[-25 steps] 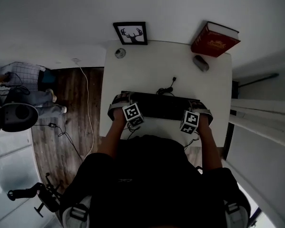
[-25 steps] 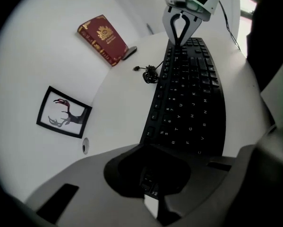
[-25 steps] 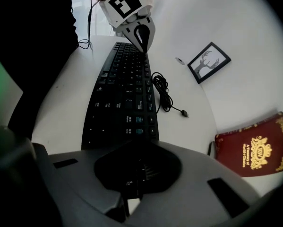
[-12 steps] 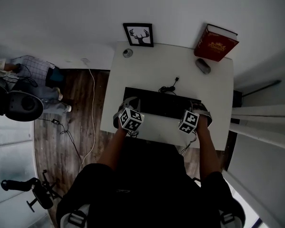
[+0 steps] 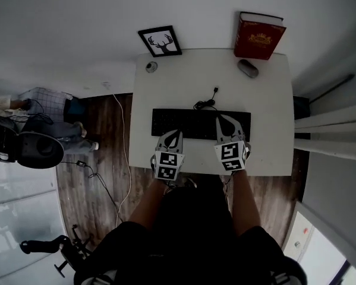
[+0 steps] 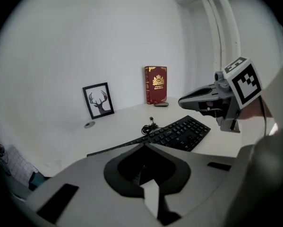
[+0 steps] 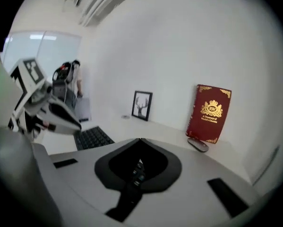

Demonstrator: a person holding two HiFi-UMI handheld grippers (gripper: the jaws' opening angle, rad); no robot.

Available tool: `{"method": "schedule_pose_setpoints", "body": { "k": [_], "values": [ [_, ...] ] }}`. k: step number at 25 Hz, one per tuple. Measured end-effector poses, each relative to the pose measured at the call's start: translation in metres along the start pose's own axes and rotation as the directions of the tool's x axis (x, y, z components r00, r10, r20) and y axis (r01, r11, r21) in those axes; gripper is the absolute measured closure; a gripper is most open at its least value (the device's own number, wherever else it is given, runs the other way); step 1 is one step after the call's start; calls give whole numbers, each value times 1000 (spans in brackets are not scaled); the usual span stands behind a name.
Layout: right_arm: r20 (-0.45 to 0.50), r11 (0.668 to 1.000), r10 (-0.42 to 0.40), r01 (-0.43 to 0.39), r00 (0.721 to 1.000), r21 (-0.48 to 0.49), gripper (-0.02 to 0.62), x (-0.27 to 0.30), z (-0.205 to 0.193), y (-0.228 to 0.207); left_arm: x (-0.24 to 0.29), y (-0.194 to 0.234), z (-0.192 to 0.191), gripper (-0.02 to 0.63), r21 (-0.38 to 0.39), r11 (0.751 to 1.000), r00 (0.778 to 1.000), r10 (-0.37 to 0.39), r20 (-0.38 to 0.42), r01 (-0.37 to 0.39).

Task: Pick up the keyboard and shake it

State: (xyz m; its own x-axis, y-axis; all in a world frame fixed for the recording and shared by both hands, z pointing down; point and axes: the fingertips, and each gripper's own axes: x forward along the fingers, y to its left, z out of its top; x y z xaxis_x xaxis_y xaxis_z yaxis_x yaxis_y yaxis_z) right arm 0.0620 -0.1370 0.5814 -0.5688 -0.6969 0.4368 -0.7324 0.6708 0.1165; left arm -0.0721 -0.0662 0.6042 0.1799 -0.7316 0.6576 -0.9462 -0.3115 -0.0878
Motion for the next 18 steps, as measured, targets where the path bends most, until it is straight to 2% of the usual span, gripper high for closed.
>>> {"method": "schedule_pose_setpoints", "body": {
  "k": [2,6,10,14,18],
  "values": [
    [89,995,-13,4,996,97,574,-14,15,13,-5,-7,7,604,-20,999,999,-29,46,30],
    [117,987,-91,74,989,139,574,-49,19,30,-29,-26,27,605,-34,996,984,-79,157,85],
    [150,985,-151,136,977,106,574,-91,28,55,-69,-41,29,605,-11,994,963,-104,247,110],
    [201,984,-178,171,963,49,574,-122,58,73,-107,-45,35,604,0,994,943,-101,318,106],
    [285,977,-209,212,935,23,574,-159,93,94,-155,-49,48,604,68,994,914,-104,393,83]
  ]
}}
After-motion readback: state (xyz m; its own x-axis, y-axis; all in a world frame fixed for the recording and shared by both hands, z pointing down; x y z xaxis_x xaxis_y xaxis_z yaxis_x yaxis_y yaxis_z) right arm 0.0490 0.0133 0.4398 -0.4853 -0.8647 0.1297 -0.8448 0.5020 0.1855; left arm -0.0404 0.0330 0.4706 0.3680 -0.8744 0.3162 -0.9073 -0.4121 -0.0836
